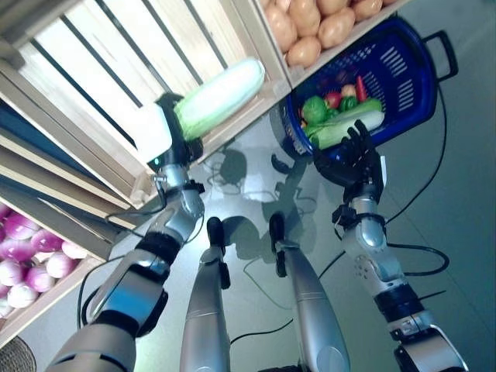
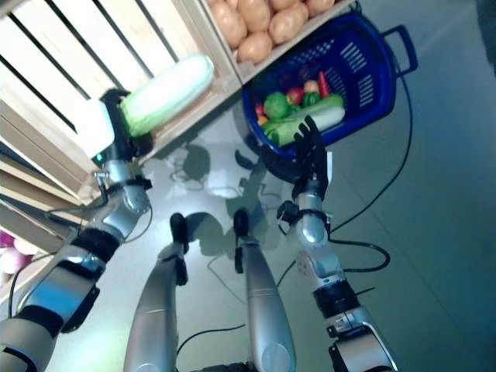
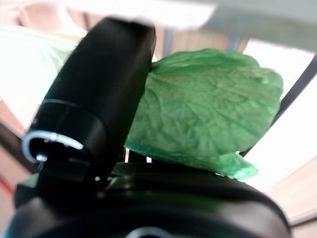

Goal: Put vegetables into the basket

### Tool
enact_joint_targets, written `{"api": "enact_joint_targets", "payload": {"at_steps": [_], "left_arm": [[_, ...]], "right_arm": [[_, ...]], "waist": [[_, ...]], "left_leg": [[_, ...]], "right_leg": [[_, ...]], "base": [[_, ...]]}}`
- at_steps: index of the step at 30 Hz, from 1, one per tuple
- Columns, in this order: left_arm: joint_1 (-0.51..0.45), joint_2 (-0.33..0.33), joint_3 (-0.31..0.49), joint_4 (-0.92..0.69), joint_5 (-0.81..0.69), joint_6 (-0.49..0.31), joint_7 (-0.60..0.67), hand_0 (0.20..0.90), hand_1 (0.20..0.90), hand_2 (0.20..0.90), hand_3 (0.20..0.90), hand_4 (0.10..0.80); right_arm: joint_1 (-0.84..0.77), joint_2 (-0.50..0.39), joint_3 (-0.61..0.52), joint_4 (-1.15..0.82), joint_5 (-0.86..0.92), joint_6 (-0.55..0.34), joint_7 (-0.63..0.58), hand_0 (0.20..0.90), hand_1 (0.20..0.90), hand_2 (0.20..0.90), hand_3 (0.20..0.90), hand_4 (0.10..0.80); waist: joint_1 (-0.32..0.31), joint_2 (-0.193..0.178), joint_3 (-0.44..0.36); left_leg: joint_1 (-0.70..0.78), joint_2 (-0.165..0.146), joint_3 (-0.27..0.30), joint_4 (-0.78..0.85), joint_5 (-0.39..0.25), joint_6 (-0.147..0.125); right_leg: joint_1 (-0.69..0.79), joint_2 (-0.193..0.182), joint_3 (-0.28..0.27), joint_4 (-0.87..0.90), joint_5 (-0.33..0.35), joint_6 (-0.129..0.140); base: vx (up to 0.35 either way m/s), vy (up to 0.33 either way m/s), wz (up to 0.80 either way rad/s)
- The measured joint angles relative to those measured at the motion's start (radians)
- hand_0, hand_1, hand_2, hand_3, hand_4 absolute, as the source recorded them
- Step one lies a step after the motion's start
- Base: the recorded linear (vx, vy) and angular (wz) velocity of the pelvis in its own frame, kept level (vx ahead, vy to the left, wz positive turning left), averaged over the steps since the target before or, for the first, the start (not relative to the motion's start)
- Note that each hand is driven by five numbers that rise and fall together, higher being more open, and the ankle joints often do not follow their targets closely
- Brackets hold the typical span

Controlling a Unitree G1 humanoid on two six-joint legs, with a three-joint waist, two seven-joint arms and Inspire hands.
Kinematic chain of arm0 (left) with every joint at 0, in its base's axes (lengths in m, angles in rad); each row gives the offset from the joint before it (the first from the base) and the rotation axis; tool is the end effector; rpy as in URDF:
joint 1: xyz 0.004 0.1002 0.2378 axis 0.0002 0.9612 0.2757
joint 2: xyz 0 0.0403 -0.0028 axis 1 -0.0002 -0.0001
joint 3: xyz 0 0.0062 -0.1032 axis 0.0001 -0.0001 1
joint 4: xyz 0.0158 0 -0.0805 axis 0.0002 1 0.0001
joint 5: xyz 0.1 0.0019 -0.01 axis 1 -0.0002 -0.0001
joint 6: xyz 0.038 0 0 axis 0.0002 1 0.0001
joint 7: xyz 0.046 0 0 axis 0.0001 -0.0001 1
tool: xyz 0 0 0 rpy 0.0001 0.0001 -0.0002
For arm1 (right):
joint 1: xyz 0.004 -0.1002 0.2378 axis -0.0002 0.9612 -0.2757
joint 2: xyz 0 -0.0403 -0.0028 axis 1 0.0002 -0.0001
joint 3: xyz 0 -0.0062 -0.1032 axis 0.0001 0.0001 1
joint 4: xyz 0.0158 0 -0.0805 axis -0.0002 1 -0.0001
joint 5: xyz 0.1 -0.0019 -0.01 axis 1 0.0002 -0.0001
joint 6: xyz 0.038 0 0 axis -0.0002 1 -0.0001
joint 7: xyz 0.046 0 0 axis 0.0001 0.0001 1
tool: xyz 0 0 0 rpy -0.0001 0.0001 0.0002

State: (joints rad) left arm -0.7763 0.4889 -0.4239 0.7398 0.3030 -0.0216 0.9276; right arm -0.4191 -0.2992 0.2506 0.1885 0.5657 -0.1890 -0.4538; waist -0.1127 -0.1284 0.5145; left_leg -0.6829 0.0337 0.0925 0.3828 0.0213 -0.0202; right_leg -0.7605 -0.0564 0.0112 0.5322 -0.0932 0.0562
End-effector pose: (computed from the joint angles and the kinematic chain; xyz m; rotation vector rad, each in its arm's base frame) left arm 0.3319 0.1900 0.1142 0.9234 -0.4764 0.6630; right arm 0.2739 -0.1442 0.1077 0.2793 -0.2407 -0.1603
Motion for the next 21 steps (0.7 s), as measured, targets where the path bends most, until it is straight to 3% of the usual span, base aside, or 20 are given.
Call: {"api": "enact_joint_targets", "payload": {"at_steps": [7, 13, 16, 21], "left_arm": [[0.159, 0.006, 0.046, -0.157, -0.027, -0.105, -0.083, 0.3, 0.3, 0.3, 0.3, 0.4], [0.296, -0.012, 0.065, -0.283, -0.103, -0.153, -0.16, 0.3, 0.3, 0.3, 0.3, 0.4], [0.366, -0.043, 0.11, -0.338, -0.221, -0.17, -0.289, 0.3, 0.3, 0.3, 0.3, 0.4], [0.452, -0.066, 0.118, -0.401, -0.459, -0.172, -0.635, 0.3, 0.3, 0.3, 0.3, 0.4]], "right_arm": [[0.114, 0.001, 0.002, 0.001, 0.035, -0.002, 0.099, 0.9, 0.9, 0.9, 0.9, 0.8], [0.175, -0.005, -0.007, -0.011, 0.046, -0.008, 0.135, 0.9, 0.9, 0.9, 0.9, 0.8], [0.2, -0.003, -0.008, -0.014, 0.073, -0.007, 0.168, 0.9, 0.9, 0.9, 0.9, 0.8], [0.228, -0.008, -0.021, -0.042, 0.086, -0.006, 0.261, 0.9, 0.9, 0.9, 0.9, 0.8]], "waist": [[0.039, 0.025, 0.006], [0.084, 0.095, -0.001], [0.095, 0.119, -0.004], [0.104, 0.156, -0.027]], "left_leg": [[0.187, 0.001, -0.013, -0.097, 0.015, -0.006], [0.35, 0.0, -0.038, -0.209, 0.033, -0.008], [0.426, -0.001, -0.056, -0.266, 0.046, -0.006], [0.526, 0.001, -0.072, -0.341, 0.055, 0.0]], "right_leg": [[0.178, -0.003, -0.026, -0.075, -0.001, -0.003], [0.343, -0.006, -0.06, -0.164, -0.003, -0.006], [0.42, -0.01, -0.087, -0.204, -0.003, -0.006], [0.534, -0.011, -0.116, -0.291, 0.003, 0.003]], "base": [[0.003, 0.003, -0.01], [0.1, 0.008, 0.1], [0.121, 0.013, 0.12], [0.156, 0.02, 0.11]]}}
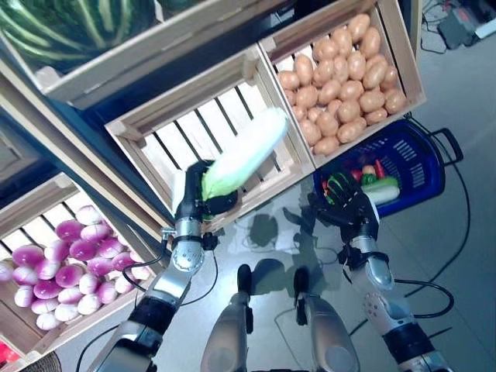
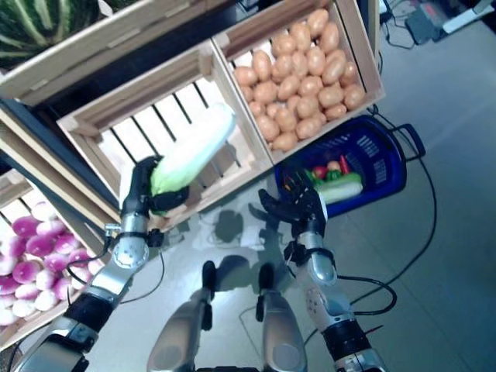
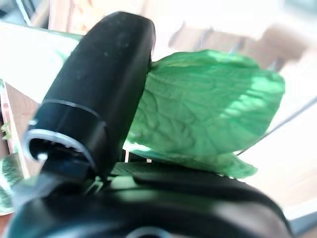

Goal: Put vegetables into the basket

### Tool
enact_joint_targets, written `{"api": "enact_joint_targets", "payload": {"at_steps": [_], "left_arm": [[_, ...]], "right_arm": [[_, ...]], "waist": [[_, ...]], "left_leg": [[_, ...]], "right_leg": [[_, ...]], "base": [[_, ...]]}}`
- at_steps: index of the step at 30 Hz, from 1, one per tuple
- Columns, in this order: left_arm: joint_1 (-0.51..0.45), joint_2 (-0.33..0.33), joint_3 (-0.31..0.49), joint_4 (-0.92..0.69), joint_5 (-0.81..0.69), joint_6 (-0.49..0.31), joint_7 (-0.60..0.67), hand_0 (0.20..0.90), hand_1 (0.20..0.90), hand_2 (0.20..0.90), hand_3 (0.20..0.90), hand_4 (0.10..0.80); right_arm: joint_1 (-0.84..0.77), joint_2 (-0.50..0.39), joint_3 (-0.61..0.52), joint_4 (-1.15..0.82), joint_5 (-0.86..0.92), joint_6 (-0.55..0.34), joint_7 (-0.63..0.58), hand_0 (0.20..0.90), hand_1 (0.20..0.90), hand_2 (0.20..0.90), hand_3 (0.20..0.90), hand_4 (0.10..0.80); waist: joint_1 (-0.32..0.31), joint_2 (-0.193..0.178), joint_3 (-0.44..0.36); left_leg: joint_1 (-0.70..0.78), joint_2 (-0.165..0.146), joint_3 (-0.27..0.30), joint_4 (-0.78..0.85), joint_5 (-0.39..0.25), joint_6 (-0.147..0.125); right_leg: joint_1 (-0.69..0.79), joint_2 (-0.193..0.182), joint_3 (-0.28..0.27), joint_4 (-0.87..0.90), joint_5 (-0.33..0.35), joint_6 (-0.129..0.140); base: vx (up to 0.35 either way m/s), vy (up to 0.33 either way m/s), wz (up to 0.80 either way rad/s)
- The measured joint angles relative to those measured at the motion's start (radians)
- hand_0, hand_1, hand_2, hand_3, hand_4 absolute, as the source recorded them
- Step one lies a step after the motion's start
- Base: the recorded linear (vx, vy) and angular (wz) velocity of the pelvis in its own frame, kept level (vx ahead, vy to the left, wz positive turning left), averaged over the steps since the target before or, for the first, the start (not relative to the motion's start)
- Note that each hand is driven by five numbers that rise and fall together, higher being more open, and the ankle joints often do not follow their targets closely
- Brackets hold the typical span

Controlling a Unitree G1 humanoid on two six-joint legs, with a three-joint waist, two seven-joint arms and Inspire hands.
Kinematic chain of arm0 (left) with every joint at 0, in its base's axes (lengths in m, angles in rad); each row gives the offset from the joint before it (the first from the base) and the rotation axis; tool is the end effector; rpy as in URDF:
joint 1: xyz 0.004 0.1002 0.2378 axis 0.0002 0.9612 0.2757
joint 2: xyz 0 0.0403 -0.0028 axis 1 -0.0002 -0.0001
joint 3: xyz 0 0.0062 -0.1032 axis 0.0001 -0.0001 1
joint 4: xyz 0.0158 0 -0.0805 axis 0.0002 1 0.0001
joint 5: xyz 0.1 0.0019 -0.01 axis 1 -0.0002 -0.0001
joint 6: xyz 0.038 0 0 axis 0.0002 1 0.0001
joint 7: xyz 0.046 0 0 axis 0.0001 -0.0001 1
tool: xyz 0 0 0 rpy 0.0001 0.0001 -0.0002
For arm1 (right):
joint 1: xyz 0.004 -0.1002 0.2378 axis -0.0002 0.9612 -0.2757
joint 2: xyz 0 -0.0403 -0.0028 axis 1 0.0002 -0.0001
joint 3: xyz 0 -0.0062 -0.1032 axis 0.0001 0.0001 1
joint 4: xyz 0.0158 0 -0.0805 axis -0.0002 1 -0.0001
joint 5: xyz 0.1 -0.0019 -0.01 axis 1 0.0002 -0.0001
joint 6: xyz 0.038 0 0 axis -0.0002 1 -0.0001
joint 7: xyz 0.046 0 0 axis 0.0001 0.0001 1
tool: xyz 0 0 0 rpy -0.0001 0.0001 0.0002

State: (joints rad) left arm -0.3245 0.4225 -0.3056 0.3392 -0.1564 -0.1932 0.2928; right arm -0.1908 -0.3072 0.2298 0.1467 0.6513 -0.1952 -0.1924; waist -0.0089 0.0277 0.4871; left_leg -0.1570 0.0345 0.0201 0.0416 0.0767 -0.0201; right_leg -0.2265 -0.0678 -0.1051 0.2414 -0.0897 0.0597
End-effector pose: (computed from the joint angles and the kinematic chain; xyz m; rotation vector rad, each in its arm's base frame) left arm 0.2591 0.1785 0.0599 0.3130 -0.1490 0.0271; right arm 0.2368 -0.1638 0.0613 0.3347 -0.0975 -0.0035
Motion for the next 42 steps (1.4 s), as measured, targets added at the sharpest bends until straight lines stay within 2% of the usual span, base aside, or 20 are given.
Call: {"api": "enact_joint_targets", "payload": {"at_steps": [2, 6, 10, 15, 22, 32, 42], "left_arm": [[0.016, -0.007, -0.011, -0.007, -0.024, 0.002, -0.097, 0.3, 0.3, 0.3, 0.3, 0.4], [0.018, -0.006, -0.042, -0.031, -0.044, 0.016, -0.209, 0.3, 0.3, 0.3, 0.3, 0.4], [0.021, -0.005, -0.042, -0.045, -0.097, 0.028, -0.289, 0.3, 0.3, 0.3, 0.3, 0.4], [0.021, 0.026, -0.041, -0.045, -0.119, 0.053, -0.337, 0.3, 0.3, 0.3, 0.3, 0.4], [0.047, 0.034, -0.04, -0.045, -0.136, 0.093, -0.38, 0.3, 0.3, 0.3, 0.3, 0.4], [0.081, 0.035, -0.042, -0.043, -0.23, 0.168, -0.49, 0.3, 0.3, 0.3, 0.3, 0.4], [0.096, 0.009, -0.028, 0.0, -0.368, 0.19, -0.593, 0.3, 0.3, 0.3, 0.3, 0.4]], "right_arm": [[0.002, -0.001, -0.002, -0.005, 0.038, 0.007, 0.034, 0.9, 0.9, 0.9, 0.9, 0.8], [0.005, -0.021, -0.01, -0.016, 0.112, 0.043, 0.112, 0.9, 0.9, 0.9, 0.9, 0.8], [0.02, -0.04, -0.02, -0.025, 0.226, 0.074, 0.203, 0.9, 0.9, 0.9, 0.9, 0.8], [0.031, -0.046, -0.014, -0.034, 0.301, 0.145, 0.283, 0.9, 0.9, 0.9, 0.9, 0.8], [0.05, -0.061, 0.032, -0.034, 0.417, 0.211, 0.344, 0.9, 0.9, 0.9, 0.9, 0.8], [0.079, -0.026, 0.103, -0.034, 0.58, 0.221, 0.428, 0.9, 0.9, 0.9, 0.9, 0.8], [0.078, -0.039, 0.097, -0.033, 0.586, 0.229, 0.478, 0.9, 0.9, 0.9, 0.9, 0.8]], "waist": [[-0.002, 0.011, -0.012], [-0.002, 0.023, -0.045], [-0.003, 0.018, -0.102], [-0.001, -0.01, -0.165], [-0.001, -0.027, -0.23], [0.011, -0.03, -0.294], [0.032, -0.024, -0.309]], "left_leg": [[0.035, 0.0, -0.005, -0.026, 0.003, 0.003], [0.09, 0.0, -0.004, -0.079, 0.01, 0.011], [0.136, -0.002, 0.001, -0.125, 0.014, 0.016], [0.161, -0.006, 0.001, -0.13, 0.012, 0.014], [0.189, 0.0, 0.011, -0.131, 0.004, 0.012], [0.199, -0.001, 0.012, -0.131, 0.004, 0.013], [0.213, -0.001, 0.011, -0.131, 0.004, 0.013]], "right_leg": [[0.043, -0.001, -0.01, -0.036, 0.005, 0.007], [0.116, 0.001, -0.015, -0.125, 0.031, 0.017], [0.192, 0.005, -0.017, -0.237, 0.069, 0.025], [0.261, 0.006, -0.022, -0.326, 0.1, 0.023], [0.284, 0.011, -0.017, -0.33, 0.105, 0.023], [0.292, 0.01, -0.013, -0.33, 0.109, 0.024], [0.307, 0.009, -0.014, -0.33, 0.109, 0.024]], "base": [[0.161, 0.019, 0.08], [0.131, 0.013, 0.03], [0.102, -0.001, -0.01], [0.107, 0.006, 0.02], [0.099, 0.002, -0.04], [0.057, 0.012, -0.01], [0.033, 0.005, 0.01]]}}
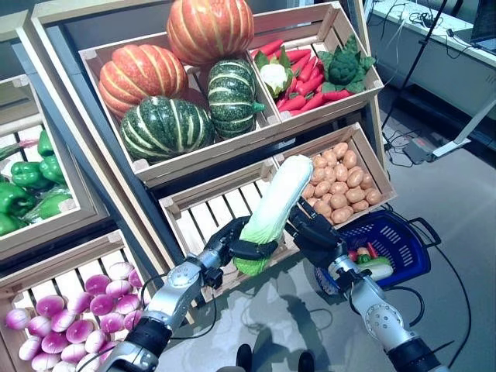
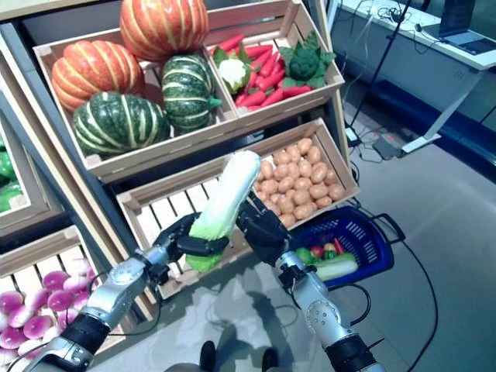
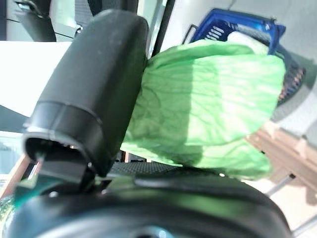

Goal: Put vegetables into the basket

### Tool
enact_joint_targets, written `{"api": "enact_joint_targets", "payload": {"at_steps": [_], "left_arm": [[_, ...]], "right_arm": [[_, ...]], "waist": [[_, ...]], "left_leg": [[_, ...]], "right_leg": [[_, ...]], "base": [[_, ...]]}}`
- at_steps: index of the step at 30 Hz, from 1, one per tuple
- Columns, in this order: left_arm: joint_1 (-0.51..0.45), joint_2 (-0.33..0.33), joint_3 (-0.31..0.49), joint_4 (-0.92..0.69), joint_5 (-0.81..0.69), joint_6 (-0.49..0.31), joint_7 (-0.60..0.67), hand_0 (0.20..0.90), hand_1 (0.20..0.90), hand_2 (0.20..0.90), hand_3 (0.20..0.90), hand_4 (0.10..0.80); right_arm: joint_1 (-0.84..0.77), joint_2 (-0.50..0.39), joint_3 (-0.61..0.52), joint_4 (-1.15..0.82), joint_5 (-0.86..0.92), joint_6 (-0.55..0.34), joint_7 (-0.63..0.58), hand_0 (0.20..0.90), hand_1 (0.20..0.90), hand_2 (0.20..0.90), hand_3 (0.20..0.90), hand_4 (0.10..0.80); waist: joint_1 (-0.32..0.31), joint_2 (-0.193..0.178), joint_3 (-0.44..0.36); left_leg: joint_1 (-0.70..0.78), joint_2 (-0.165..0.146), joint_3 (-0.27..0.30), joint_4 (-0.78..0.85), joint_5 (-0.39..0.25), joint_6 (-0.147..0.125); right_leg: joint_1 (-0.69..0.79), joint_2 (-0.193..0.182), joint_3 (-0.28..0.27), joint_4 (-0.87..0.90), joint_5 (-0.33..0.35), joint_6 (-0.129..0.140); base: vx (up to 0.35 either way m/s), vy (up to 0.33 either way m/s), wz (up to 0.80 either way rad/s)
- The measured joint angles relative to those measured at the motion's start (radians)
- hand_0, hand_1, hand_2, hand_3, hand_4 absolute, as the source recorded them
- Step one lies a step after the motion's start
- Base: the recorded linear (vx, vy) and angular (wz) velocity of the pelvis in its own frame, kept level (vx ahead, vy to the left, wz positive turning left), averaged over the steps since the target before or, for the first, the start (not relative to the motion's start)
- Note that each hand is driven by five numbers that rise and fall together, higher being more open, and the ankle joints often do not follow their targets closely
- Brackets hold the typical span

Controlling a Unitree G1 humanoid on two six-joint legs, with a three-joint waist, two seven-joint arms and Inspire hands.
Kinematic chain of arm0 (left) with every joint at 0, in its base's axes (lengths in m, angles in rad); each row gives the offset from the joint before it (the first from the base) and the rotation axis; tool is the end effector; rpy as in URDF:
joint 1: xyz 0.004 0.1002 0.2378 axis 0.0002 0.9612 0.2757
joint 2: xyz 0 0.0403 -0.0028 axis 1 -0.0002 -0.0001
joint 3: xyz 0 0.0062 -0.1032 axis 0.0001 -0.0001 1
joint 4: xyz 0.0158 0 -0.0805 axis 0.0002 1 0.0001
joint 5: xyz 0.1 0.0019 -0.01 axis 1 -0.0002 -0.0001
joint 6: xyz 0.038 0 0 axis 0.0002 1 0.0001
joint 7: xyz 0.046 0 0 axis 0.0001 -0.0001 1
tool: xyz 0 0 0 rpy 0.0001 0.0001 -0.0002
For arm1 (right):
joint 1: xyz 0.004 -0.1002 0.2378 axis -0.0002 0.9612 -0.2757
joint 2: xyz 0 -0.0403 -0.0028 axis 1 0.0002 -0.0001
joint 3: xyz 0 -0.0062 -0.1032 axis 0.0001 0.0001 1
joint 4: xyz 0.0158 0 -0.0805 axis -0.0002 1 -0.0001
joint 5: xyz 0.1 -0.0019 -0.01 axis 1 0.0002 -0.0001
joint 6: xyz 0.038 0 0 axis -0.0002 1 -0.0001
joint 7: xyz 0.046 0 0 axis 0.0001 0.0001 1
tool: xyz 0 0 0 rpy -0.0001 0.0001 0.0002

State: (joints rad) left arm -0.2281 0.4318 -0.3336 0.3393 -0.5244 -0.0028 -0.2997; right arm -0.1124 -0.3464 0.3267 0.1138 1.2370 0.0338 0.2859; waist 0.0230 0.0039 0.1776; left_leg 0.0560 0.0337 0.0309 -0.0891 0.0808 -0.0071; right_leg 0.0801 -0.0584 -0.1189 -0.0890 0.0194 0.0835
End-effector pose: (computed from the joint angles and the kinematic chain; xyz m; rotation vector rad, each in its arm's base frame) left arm 0.2376 0.1859 0.0271 -0.0395 0.2286 -0.5005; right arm 0.2160 -0.1539 0.0350 0.8803 0.1441 0.5098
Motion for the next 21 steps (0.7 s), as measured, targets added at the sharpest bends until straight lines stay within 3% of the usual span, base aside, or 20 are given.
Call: {"api": "enact_joint_targets", "payload": {"at_steps": [14, 21], "left_arm": [[0.028, -0.06, 0.037, 0.072, -0.079, 0.035, -0.145, 0.3, 0.3, 0.3, 0.3, 0.4], [0.04, -0.062, 0.036, 0.075, 0.011, 0.032, -0.144, 0.3, 0.3, 0.3, 0.3, 0.4]], "right_arm": [[0.001, -0.014, -0.009, 0.0, 0.036, 0.009, 0.049, 0.9, 0.9, 0.9, 0.9, 0.8], [0.015, -0.053, -0.021, 0.002, 0.016, 0.049, 0.055, 0.9, 0.9, 0.9, 0.9, 0.8]], "waist": [[-0.002, 0.017, -0.031], [-0.005, 0.015, -0.037]], "left_leg": [[0.0, 0.0, 0.001, 0.0, 0.0, 0.001], [0.0, 0.001, 0.002, 0.0, -0.001, 0.001]], "right_leg": [[-0.001, 0.0, 0.003, 0.0, 0.0, 0.0], [-0.002, 0.001, 0.006, 0.0, 0.0, 0.0]], "base": [[0.0, 0.0, 0.0], [0.0, 0.0, 0.0]]}}
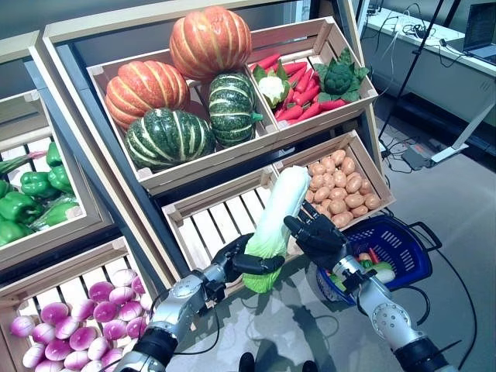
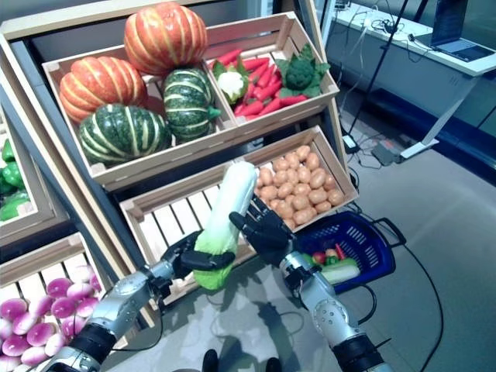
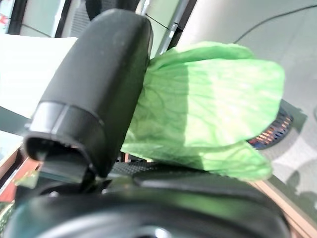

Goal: Put vegetables into the basket

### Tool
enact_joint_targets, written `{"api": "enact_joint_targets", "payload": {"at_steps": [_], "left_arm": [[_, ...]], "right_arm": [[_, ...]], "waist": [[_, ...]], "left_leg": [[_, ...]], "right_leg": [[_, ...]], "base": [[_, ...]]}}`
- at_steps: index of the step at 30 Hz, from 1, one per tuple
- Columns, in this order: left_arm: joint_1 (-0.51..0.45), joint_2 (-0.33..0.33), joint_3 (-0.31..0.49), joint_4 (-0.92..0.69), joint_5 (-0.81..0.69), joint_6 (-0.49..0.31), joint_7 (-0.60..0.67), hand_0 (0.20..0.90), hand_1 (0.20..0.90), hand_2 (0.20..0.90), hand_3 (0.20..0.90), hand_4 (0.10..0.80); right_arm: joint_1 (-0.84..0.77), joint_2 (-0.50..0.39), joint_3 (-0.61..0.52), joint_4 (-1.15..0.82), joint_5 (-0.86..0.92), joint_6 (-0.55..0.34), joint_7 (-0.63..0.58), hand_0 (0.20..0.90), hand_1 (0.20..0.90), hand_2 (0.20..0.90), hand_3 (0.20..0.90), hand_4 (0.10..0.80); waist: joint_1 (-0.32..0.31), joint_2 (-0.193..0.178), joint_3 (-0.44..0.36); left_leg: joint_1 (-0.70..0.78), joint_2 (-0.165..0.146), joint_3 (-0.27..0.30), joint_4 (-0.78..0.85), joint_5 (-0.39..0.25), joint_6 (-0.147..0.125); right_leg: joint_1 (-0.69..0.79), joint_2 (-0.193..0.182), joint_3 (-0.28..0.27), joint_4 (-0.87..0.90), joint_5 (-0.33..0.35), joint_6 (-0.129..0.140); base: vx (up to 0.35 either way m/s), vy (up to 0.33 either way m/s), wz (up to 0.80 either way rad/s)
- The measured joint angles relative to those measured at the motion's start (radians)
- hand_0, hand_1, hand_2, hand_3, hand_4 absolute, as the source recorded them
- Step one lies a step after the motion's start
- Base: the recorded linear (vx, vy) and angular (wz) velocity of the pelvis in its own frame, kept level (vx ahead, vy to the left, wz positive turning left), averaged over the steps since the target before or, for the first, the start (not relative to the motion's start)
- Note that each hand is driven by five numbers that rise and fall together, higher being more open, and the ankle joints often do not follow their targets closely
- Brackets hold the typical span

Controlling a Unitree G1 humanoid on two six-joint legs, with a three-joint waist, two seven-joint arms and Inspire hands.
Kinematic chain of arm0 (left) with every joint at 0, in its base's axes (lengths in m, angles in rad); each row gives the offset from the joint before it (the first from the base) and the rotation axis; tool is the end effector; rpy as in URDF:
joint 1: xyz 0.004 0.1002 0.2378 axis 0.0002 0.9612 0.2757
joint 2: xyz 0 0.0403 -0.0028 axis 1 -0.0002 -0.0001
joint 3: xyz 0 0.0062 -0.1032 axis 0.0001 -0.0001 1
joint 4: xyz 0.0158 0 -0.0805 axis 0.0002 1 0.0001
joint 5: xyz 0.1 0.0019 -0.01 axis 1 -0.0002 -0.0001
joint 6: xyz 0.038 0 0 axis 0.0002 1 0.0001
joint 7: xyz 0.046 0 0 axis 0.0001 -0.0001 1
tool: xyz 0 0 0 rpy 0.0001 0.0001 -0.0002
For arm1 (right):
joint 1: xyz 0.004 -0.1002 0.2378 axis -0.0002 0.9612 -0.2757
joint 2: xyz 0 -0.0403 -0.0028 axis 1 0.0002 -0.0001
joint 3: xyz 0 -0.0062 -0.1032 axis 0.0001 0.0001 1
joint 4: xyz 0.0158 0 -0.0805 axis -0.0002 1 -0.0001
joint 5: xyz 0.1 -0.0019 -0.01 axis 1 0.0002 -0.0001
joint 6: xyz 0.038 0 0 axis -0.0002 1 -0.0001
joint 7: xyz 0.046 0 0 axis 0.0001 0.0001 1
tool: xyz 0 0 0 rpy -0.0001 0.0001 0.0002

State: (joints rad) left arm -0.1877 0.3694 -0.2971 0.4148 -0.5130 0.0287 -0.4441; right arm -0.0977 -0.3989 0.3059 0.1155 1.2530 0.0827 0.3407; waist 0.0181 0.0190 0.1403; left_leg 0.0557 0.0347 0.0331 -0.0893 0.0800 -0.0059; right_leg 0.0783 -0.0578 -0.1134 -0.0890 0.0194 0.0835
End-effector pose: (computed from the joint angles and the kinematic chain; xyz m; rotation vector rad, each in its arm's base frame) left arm 0.2263 0.1849 0.0044 -0.1323 0.3318 -0.5859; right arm 0.2135 -0.1685 0.0333 0.8596 0.1723 0.5429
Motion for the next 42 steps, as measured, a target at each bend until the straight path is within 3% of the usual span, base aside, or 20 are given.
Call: {"api": "enact_joint_targets", "payload": {"at_steps": [11, 21, 22, 24, 41, 42], "left_arm": [[-0.002, 0.06, -0.043, -0.026, 0.286, -0.091, 0.048, 0.3, 0.3, 0.3, 0.3, 0.4], [-0.01, 0.117, -0.109, -0.043, 0.425, -0.098, 0.094, 0.3, 0.3, 0.3, 0.3, 0.4], [-0.01, 0.119, -0.11, -0.043, 0.431, -0.098, 0.099, 0.3, 0.3, 0.3, 0.3, 0.4], [-0.01, 0.119, -0.111, -0.043, 0.432, -0.098, 0.102, 0.3, 0.3, 0.3, 0.3, 0.4], [-0.018, 0.092, -0.129, -0.064, 0.427, -0.097, 0.133, 0.3, 0.3, 0.3, 0.3, 0.4], [-0.018, 0.089, -0.13, -0.064, 0.426, -0.097, 0.134, 0.432, 0.432, 0.432, 0.432, 0.488]], "right_arm": [[0.037, -0.018, -0.024, 0.012, -0.029, 0.066, 0.013, 0.9, 0.9, 0.9, 0.9, 0.8], [0.035, -0.006, 0.014, 0.081, -0.028, 0.085, 0.012, 0.9, 0.9, 0.9, 0.9, 0.8], [0.035, -0.001, 0.015, 0.087, -0.027, 0.085, 0.012, 0.618, 0.618, 0.618, 0.618, 0.612], [0.035, 0.006, 0.015, 0.088, -0.027, 0.079, 0.012, 0.3, 0.3, 0.3, 0.3, 0.4], [0.026, 0.03, 0.024, 0.121, -0.029, -0.025, 0.004, 0.3, 0.3, 0.3, 0.3, 0.4], [0.025, 0.031, 0.024, 0.121, -0.029, -0.028, 0.0, 0.3, 0.3, 0.3, 0.3, 0.4]], "waist": [[-0.003, -0.014, -0.008], [-0.001, -0.015, -0.009], [0.0, -0.015, -0.009], [0.001, -0.015, -0.009], [0.003, -0.015, -0.009], [0.003, -0.015, -0.009]], "left_leg": [[-0.004, 0.0, 0.007, 0.0, -0.002, 0.002], [-0.004, 0.0, 0.01, 0.0, -0.002, 0.003], [-0.004, 0.0, 0.01, 0.0, -0.002, 0.003], [-0.004, 0.0, 0.01, 0.0, -0.002, 0.003], [-0.004, 0.0, 0.01, 0.0, -0.002, 0.003], [-0.004, 0.0, 0.01, 0.0, -0.002, 0.003]], "right_leg": [[-0.009, 0.0, 0.015, 0.0, 0.0, 0.0], [-0.011, 0.0, 0.018, 0.0, 0.001, 0.001], [-0.011, 0.0, 0.018, 0.0, 0.001, 0.001], [-0.011, 0.0, 0.018, -0.001, 0.001, 0.001], [-0.012, -0.001, 0.018, 0.0, 0.001, 0.001], [-0.012, -0.001, 0.018, 0.0, 0.001, 0.001]], "base": [[-0.013, 0.0, -0.02], [-0.002, 0.001, -0.01], [0.0, 0.0, 0.0], [0.0, 0.0, 0.0], [0.0, 0.0, 0.0], [0.0, 0.0, 0.0]]}}
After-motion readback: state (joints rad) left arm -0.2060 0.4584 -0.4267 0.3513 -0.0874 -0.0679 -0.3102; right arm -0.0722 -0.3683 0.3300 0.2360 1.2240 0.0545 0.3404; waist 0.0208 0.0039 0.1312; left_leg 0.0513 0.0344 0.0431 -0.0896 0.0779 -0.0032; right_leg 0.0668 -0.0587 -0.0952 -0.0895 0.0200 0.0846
